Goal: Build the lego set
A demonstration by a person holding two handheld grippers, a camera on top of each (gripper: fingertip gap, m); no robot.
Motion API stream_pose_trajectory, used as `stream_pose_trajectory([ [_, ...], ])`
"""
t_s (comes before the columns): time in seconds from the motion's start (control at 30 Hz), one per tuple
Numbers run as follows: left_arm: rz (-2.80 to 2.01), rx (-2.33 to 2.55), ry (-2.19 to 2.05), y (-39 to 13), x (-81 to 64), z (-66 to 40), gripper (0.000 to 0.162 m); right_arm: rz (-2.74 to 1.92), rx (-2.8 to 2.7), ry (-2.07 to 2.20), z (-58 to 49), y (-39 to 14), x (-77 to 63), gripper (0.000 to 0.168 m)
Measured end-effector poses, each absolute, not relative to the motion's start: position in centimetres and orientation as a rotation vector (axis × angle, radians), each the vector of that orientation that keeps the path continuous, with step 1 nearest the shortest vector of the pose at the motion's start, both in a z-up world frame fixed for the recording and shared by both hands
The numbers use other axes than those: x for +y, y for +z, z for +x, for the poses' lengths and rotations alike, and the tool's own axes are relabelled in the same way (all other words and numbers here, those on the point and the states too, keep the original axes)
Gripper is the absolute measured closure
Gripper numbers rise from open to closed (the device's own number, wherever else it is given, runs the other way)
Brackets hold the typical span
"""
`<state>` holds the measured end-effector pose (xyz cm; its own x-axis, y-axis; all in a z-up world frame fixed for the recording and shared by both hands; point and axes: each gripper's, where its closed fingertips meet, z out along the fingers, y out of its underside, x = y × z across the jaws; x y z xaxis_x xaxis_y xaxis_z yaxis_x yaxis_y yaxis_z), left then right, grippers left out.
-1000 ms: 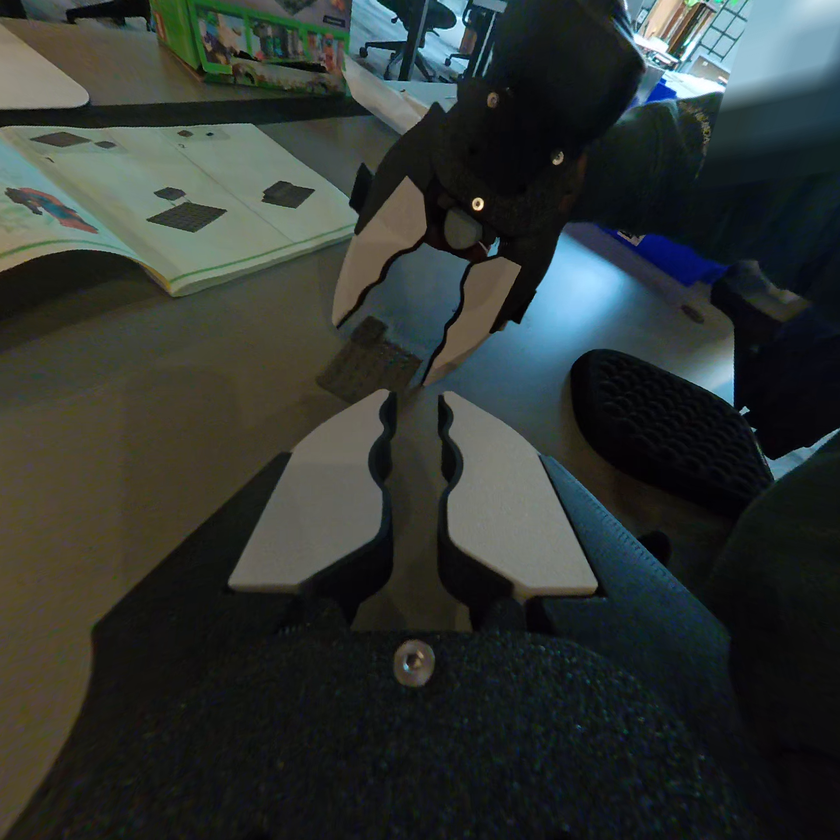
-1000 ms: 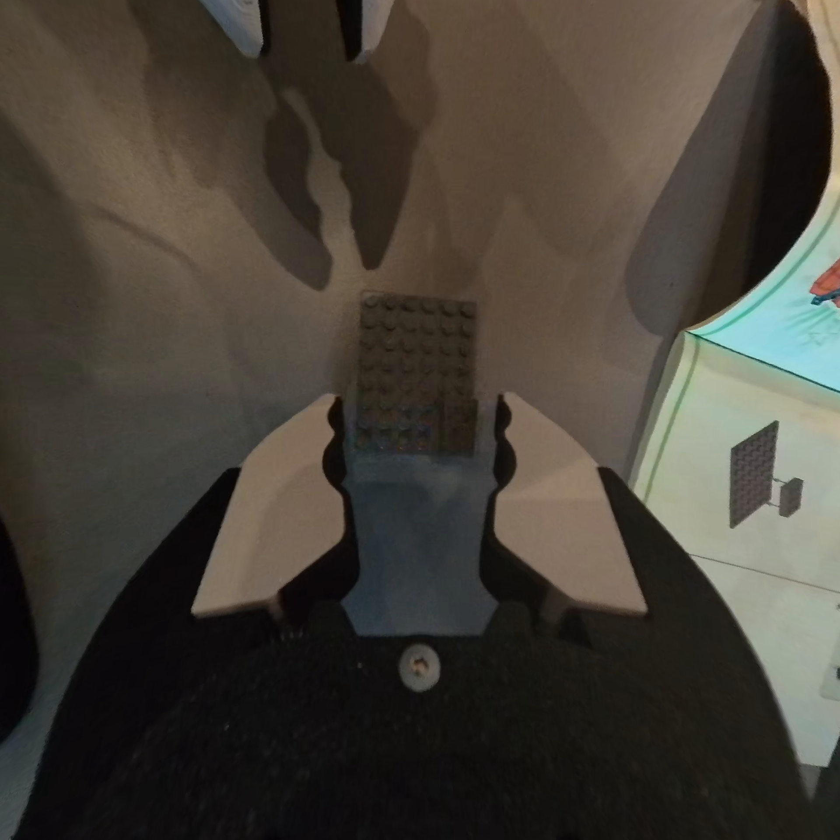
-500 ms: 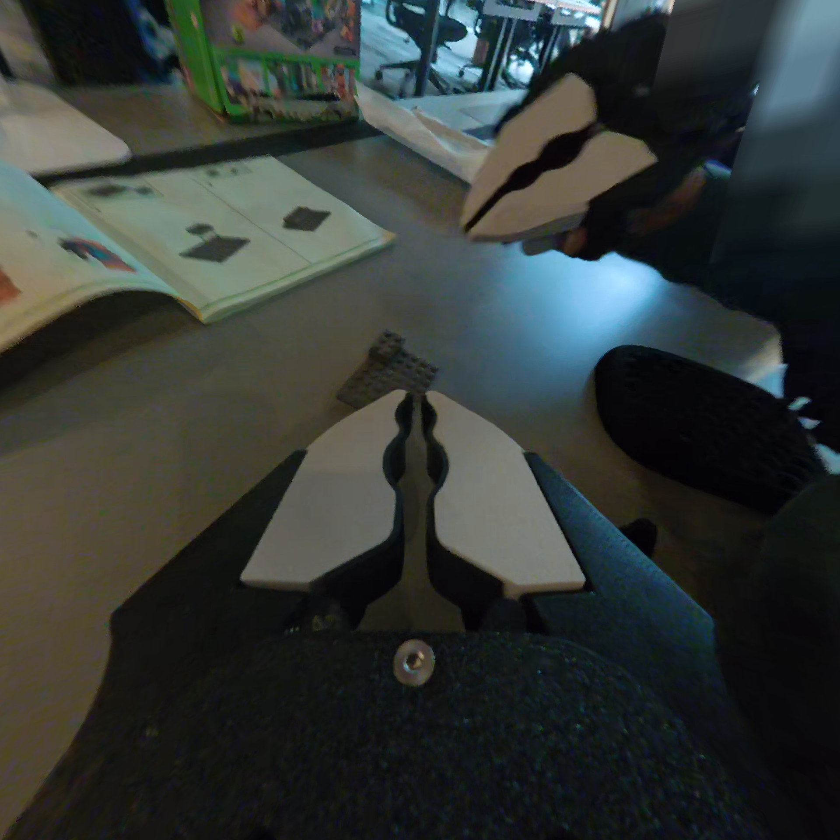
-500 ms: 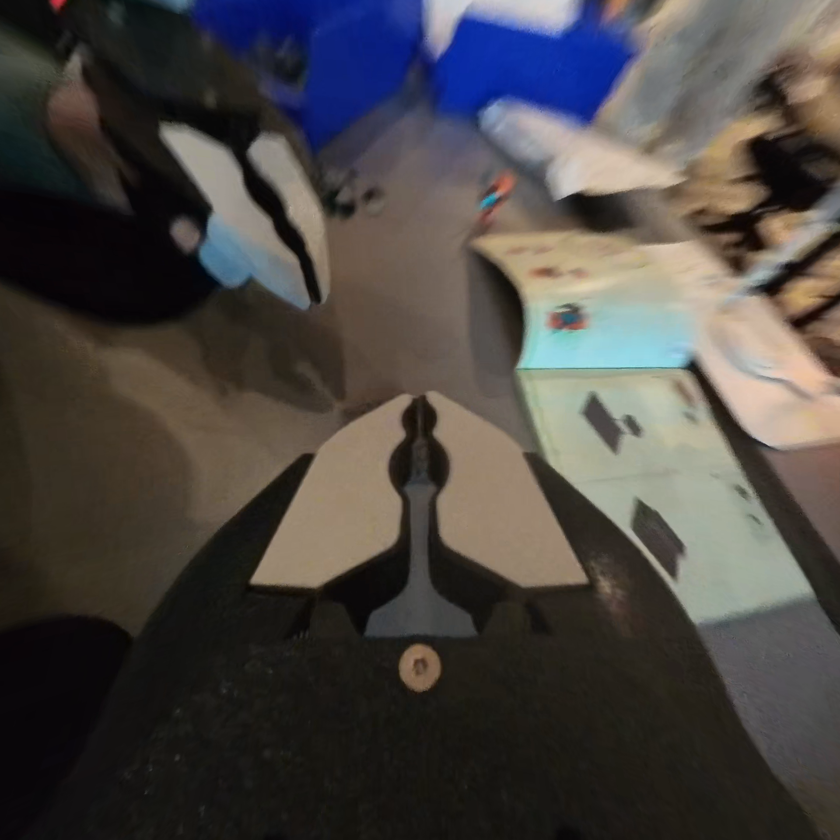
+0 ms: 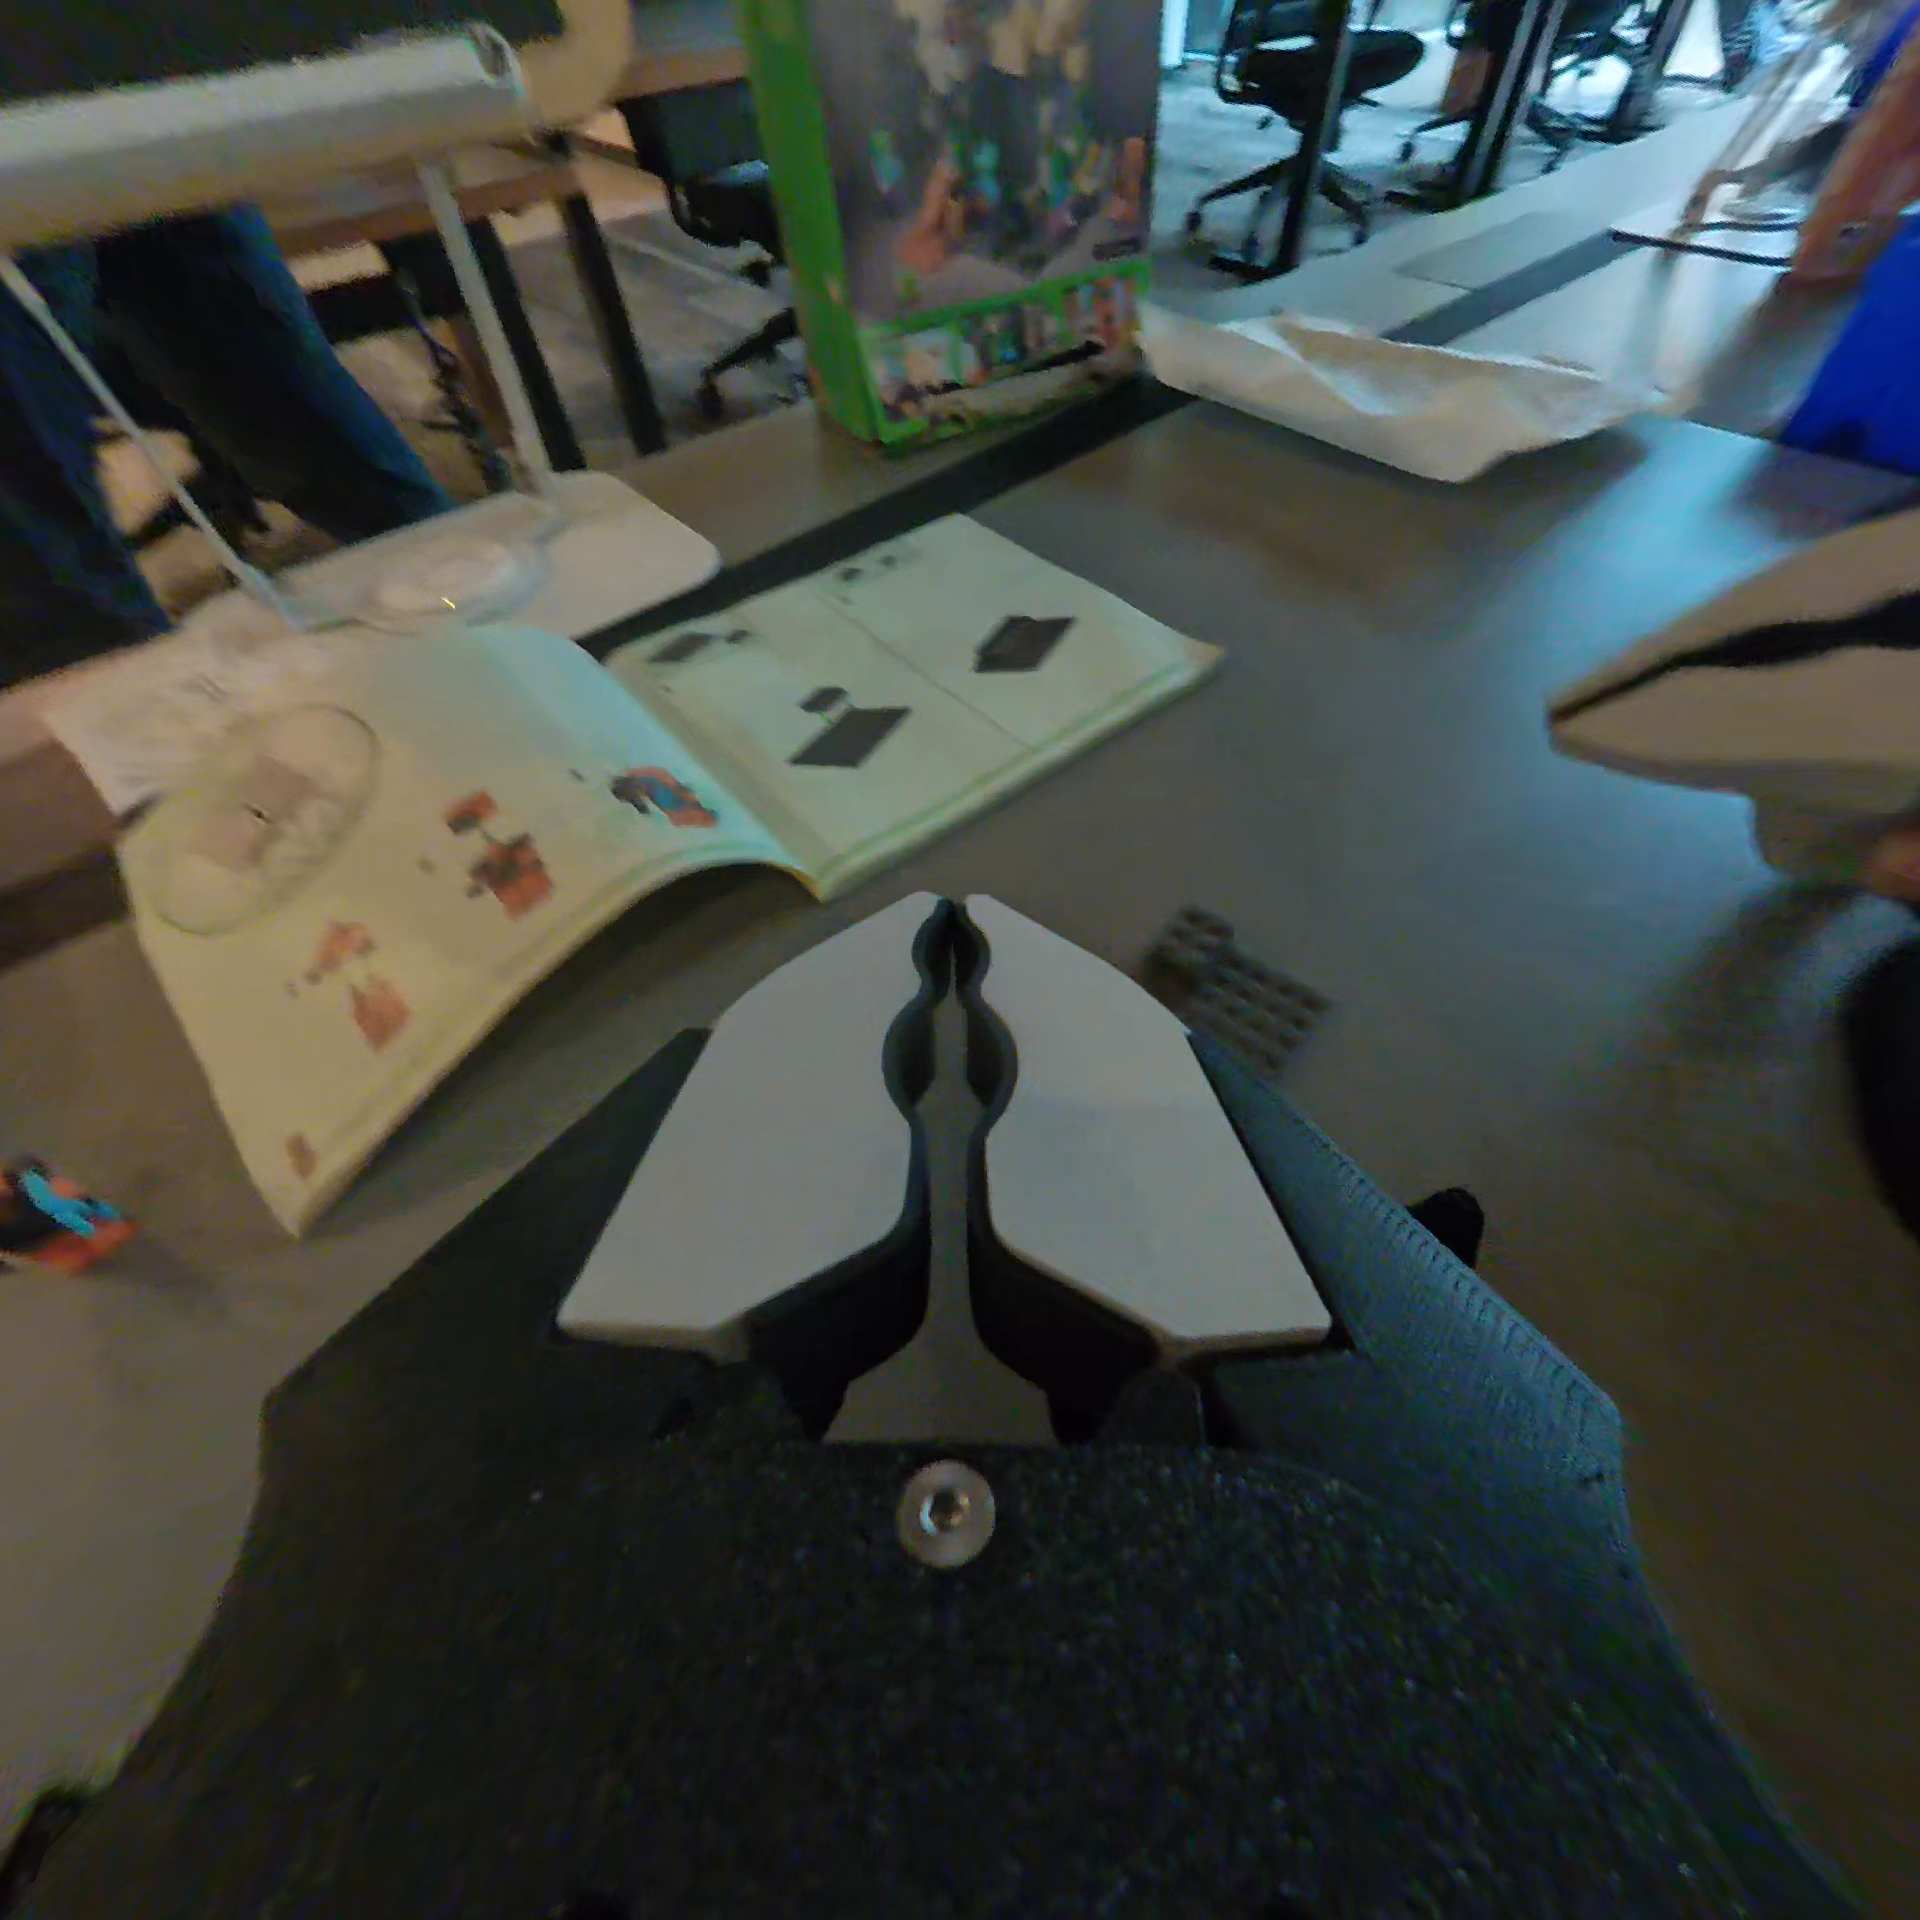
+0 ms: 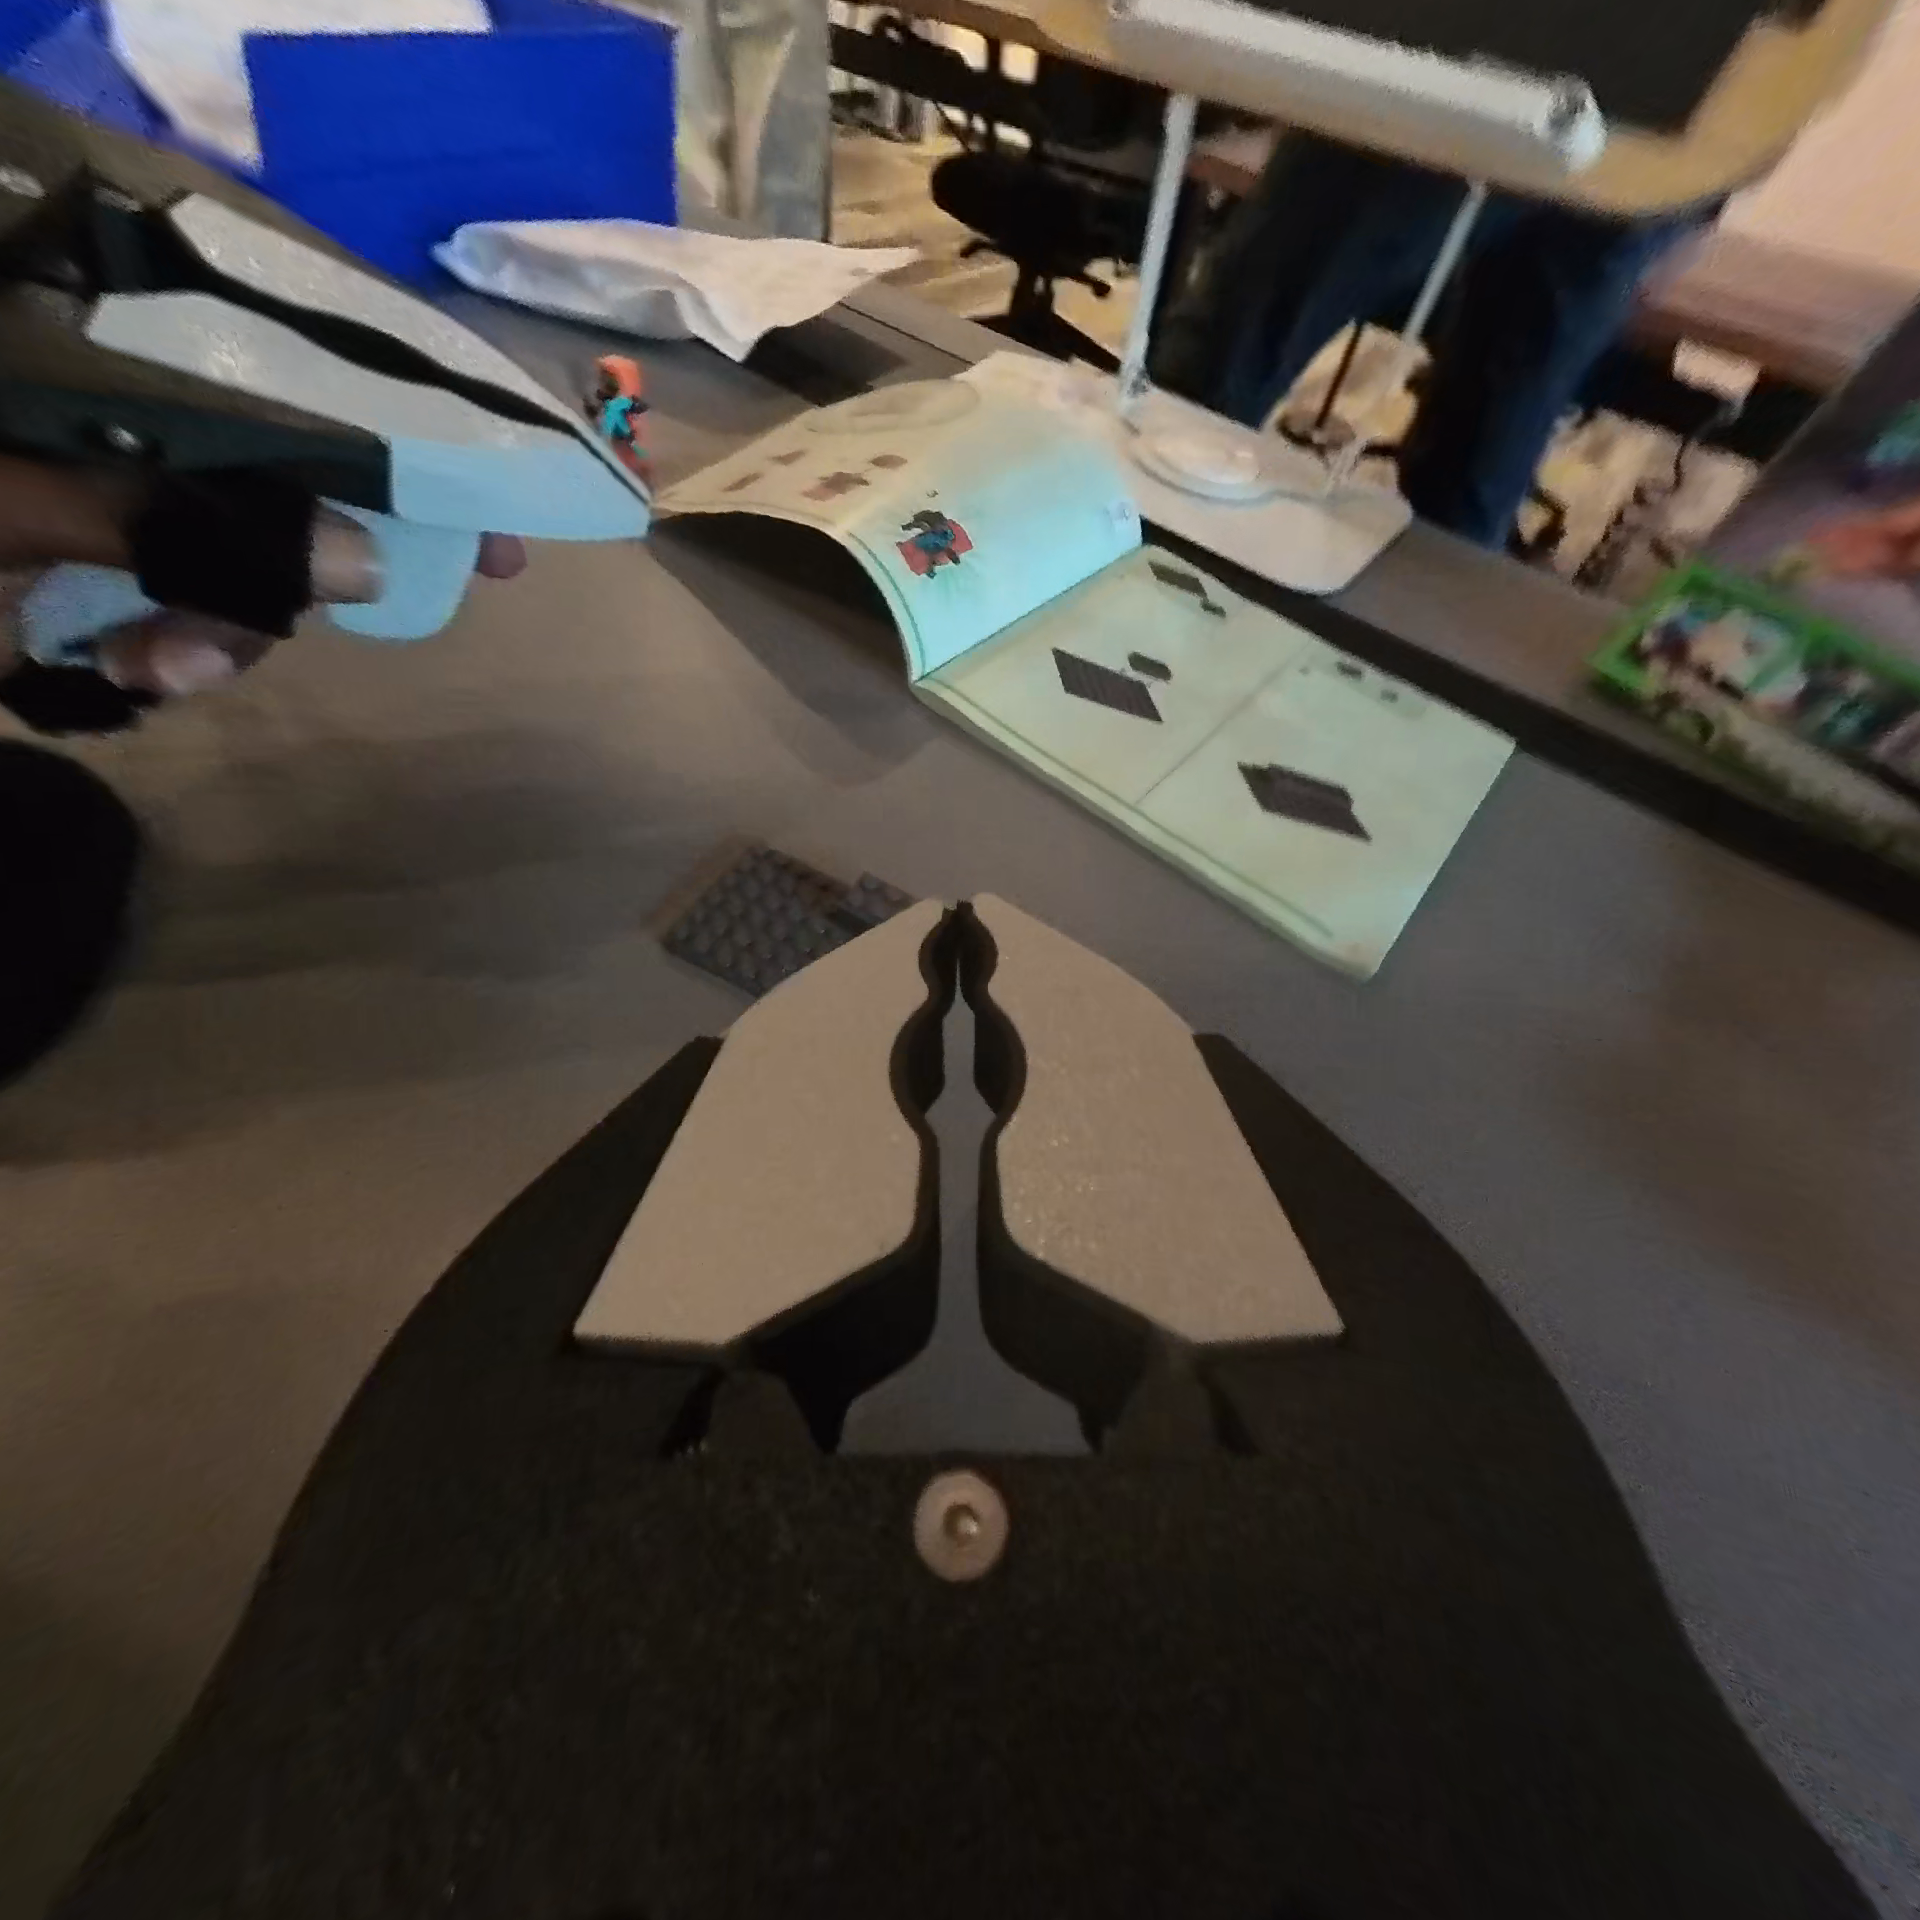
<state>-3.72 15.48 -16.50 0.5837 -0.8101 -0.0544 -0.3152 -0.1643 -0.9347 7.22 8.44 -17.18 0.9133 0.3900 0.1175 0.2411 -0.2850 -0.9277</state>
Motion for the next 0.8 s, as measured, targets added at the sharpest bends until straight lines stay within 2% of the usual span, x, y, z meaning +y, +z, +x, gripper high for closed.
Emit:
stream_pose_trajectory([
  [0.23,-1.739,0.9,-0.597,-18.1,16.2,-3.7,0.162,-1.899,-0.407,0.099,11.0,-16.5,11.1,0.168],
  [0.47,-1.725,0.923,-0.623,-18.3,15.7,-3.9,0.162,-1.899,-0.333,0.068,15.4,-14.7,21.5,0.168],
  [0.8,-1.776,0.89,-0.614,-19.1,16.7,-4.8,0.162,-2.128,-0.205,0.072,16.5,-21.5,32.4,0.168],
])
